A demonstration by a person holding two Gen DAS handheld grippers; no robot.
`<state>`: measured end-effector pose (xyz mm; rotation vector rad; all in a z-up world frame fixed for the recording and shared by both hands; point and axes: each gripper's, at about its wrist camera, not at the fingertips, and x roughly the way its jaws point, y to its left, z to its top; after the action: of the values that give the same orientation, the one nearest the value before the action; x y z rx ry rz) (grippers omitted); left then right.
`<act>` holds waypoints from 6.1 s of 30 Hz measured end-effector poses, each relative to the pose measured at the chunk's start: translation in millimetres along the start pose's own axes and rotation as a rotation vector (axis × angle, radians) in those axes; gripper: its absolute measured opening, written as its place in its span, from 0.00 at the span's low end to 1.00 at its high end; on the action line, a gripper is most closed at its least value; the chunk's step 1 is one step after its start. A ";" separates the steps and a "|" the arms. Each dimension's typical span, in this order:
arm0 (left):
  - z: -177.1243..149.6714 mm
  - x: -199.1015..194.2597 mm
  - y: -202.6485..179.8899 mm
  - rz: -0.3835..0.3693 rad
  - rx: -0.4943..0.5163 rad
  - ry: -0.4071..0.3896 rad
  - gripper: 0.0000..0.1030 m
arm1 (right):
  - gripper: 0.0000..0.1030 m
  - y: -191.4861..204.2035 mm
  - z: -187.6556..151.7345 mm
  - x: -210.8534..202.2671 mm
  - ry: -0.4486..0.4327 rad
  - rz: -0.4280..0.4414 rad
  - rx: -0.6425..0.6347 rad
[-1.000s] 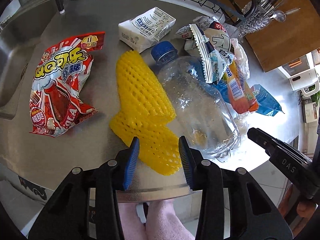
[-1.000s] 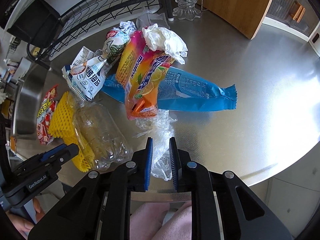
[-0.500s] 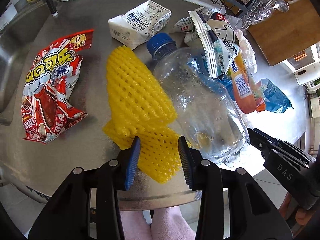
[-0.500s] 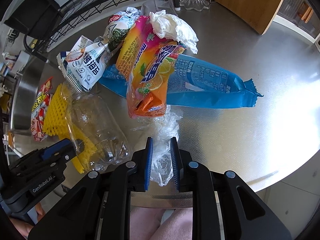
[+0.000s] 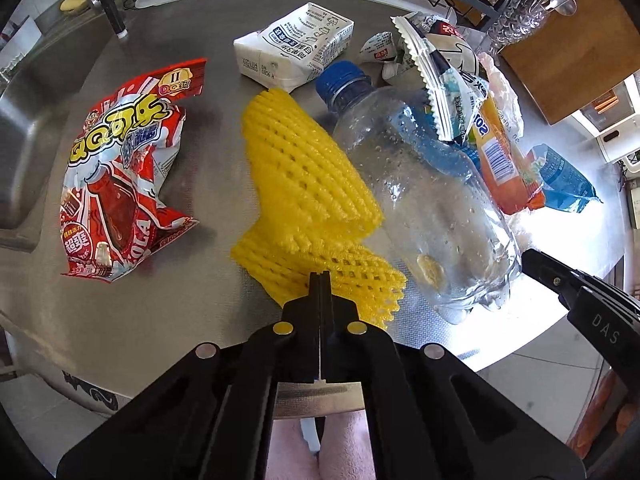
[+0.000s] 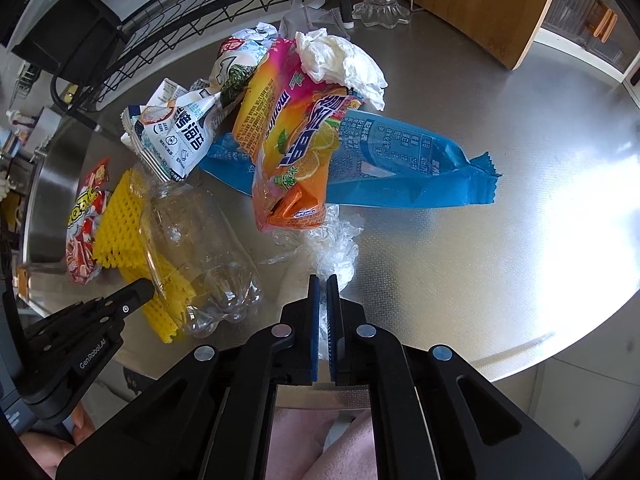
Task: Collect trash
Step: 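Close the right gripper on the clear plastic bag while the left gripper approaches the yellow foam net, then close the left gripper on the yellow foam net and lift it, then lower both grippers over the floor bin and open them to drop the net and bag, then raise both tools back over the counter toward the candy bag and bottle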
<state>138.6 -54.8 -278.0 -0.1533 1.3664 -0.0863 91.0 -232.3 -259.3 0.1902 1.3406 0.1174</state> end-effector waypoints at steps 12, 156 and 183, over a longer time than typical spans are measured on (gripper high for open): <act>-14.9 -29.4 15.2 -0.053 -0.046 -0.032 0.00 | 0.05 -1.5 -19.0 -30.6 -0.058 0.027 0.011; -154.6 -113.3 139.8 -0.063 0.060 -0.406 0.92 | 0.97 77.4 -126.0 -69.3 -0.469 0.105 -0.140; 7.8 -65.6 138.1 0.040 0.014 -0.285 0.92 | 0.80 88.2 2.9 -12.4 -0.288 0.047 -0.283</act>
<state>129.1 91.8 -235.0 -0.1213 1.0836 -0.0380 93.1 -148.7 -228.9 -0.0014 1.0197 0.3058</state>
